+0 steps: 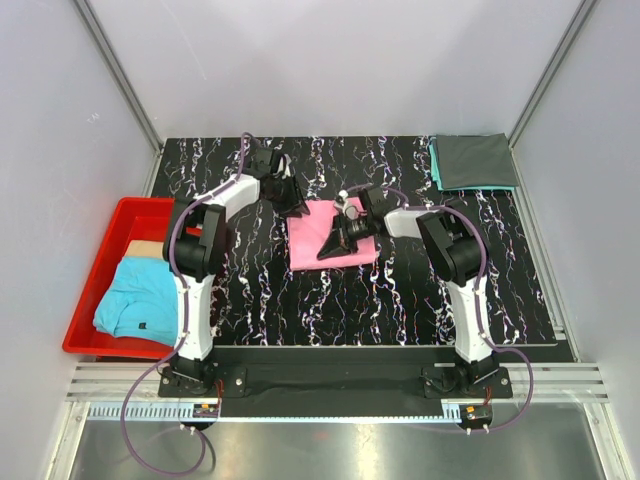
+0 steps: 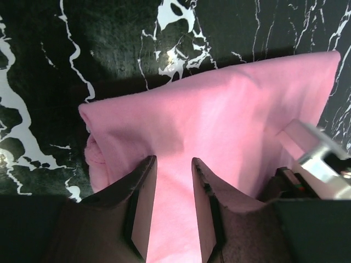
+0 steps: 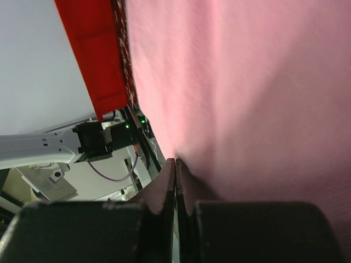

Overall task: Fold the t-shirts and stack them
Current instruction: Fold the tshirt

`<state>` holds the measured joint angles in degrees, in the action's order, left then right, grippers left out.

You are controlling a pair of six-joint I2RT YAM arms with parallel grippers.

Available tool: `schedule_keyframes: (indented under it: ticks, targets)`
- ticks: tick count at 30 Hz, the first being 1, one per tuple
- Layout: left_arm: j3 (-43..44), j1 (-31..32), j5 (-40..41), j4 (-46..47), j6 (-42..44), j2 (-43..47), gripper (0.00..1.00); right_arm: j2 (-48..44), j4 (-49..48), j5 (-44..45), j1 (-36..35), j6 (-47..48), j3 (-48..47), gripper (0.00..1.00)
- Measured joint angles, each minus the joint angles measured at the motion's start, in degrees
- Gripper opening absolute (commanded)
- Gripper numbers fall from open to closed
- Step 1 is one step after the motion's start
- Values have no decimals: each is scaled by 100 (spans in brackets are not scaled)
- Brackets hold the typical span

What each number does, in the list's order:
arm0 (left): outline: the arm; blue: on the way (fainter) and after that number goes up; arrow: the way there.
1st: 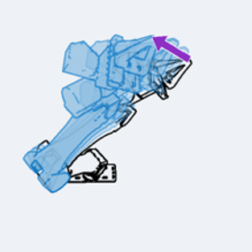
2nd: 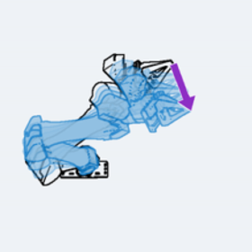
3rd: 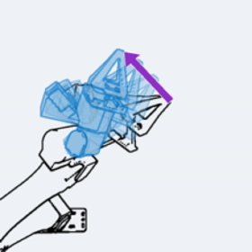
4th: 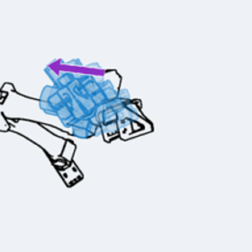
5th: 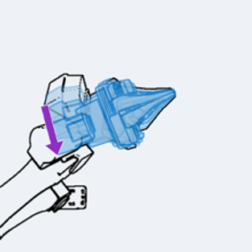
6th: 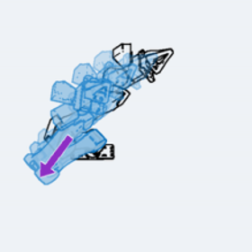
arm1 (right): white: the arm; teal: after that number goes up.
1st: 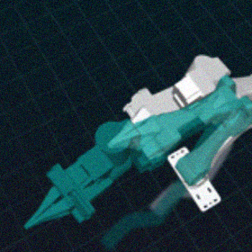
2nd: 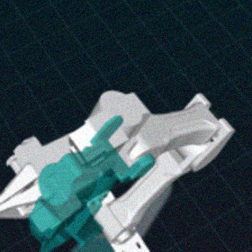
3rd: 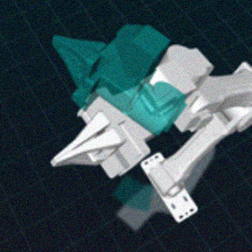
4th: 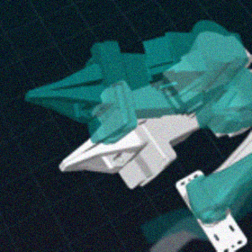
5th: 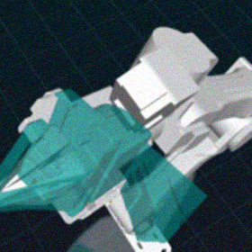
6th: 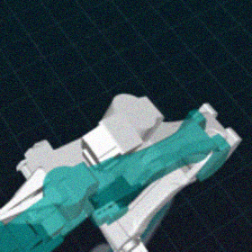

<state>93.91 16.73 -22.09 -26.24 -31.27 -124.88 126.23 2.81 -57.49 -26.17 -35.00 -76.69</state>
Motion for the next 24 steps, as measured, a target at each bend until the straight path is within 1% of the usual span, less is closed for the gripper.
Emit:
schedule_keyframes:
  ticks: [5,11,14,18,21,24]
  targets:
    - [-20,-13,90,-118,42,-13,37,0,-376,-17,-4,-83,518,5]
    - [-44,-17,162,-129,79,-59,36,-20,-498,-15,-2,-87,551,5]
    - [31,-17,208,-256,129,-59,36,-140,-365,76,-2,-81,538,6]
    - [210,-20,422,-608,245,17,37,-527,83,247,-2,13,459,7]
    - [205,-26,535,-855,308,343,38,-922,422,358,17,160,426,8]
    - [15,-31,527,-802,334,922,35,-1311,704,483,87,332,446,8]
